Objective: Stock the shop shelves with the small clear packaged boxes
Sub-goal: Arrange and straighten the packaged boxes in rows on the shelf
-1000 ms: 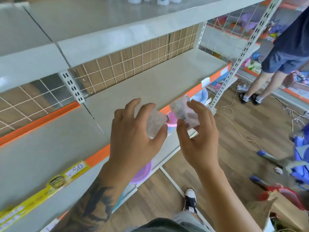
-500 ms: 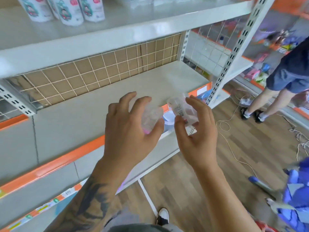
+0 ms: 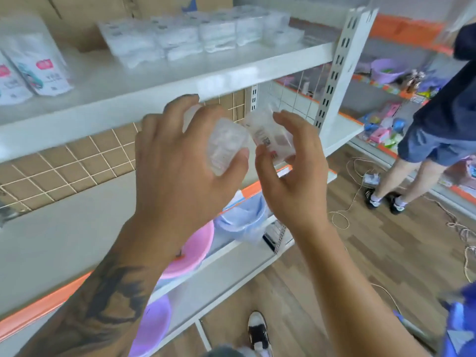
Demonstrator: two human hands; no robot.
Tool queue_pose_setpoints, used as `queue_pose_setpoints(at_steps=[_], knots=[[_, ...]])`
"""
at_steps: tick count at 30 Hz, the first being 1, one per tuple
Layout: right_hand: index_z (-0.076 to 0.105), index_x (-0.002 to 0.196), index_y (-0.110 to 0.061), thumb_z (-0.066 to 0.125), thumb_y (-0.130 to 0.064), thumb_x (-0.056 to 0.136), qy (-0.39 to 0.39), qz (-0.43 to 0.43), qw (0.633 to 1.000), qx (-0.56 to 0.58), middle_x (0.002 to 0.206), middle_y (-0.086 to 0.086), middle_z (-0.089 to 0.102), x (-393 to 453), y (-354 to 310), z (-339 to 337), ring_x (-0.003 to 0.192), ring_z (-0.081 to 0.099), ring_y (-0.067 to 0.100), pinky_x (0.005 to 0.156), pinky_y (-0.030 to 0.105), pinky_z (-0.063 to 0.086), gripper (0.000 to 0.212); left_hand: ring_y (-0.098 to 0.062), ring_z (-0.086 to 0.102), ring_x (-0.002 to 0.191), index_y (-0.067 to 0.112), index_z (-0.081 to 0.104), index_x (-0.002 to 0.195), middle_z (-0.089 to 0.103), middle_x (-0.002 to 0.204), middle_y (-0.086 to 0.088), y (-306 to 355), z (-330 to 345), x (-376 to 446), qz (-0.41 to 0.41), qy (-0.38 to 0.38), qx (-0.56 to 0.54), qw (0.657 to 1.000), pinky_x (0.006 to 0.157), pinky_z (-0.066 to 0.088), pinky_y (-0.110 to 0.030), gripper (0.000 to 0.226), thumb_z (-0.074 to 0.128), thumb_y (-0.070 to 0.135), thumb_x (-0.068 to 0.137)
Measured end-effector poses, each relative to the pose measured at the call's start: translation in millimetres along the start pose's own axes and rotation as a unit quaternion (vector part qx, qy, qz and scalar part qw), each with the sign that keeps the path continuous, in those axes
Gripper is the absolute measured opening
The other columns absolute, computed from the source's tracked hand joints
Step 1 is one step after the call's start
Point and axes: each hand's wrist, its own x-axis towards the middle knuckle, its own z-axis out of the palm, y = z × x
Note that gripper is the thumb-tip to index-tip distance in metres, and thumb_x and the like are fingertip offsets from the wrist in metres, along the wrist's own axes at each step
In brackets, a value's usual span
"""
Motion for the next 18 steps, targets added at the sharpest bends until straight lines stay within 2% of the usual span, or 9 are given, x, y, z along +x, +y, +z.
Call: queue_pose_setpoints(at_steps=[4,7,10,12,18], knots=[[0.056,0.134,-0.009,0.066,-0.011,0.091,0.002,-0.047,0.999,-0.002,0.134,0.004,0.057,69.8,16.9,3.1,0.126,0.054,0.012,0.098,0.035,0.051,0.044,-0.037,0.054,0.12,0.032,0.062,0.131,0.054,0.141,-0.002,1.7,14.7,59.3,-0.022,0.032,0.043,0.998,0.102,0.039,-0.045,0.058,0.061,0.061,0.081],[0.056,0.134,-0.007,0.066,-0.01,0.091,-0.02,-0.091,0.996,-0.014,0.134,0.006,0.058,125.7,31.6,11.4,0.127,0.053,0.013,0.104,0.016,0.04,0.044,-0.032,0.053,0.126,0.036,0.061,0.132,0.054,0.14,0.002,-7.2,25.7,102.1,-0.059,0.048,0.063,0.995,0.105,0.035,-0.043,0.059,0.06,0.064,0.08],[0.056,0.134,-0.008,0.065,-0.012,0.092,-0.046,-0.108,0.993,-0.031,0.134,0.004,0.058,176.8,44.0,23.8,0.125,0.05,0.01,0.099,0.002,0.029,0.043,-0.033,0.051,0.128,0.037,0.059,0.132,0.054,0.14,0.003,-10.9,37.4,135.9,-0.098,0.031,0.077,0.992,0.107,0.036,-0.043,0.06,0.061,0.065,0.08],[0.056,0.135,-0.01,0.065,-0.014,0.093,-0.067,-0.114,0.991,-0.028,0.134,0.004,0.057,203.2,51.9,33.3,0.123,0.051,0.009,0.096,0.001,0.03,0.044,-0.036,0.047,0.128,0.037,0.059,0.134,0.053,0.142,0.001,-10.6,45.8,154.0,-0.122,0.006,0.091,0.988,0.105,0.038,-0.045,0.059,0.064,0.065,0.082],[0.054,0.137,-0.015,0.065,-0.018,0.093,-0.127,-0.128,0.984,0.008,0.135,-0.001,0.056,248.3,74.8,52.3,0.119,0.055,0.011,0.096,0.01,0.04,0.045,-0.035,0.046,0.127,0.039,0.055,0.135,0.052,0.141,-0.001,-7.9,68.6,186.8,-0.209,-0.086,0.139,0.964,0.101,0.04,-0.044,0.063,0.059,0.072,0.081]])
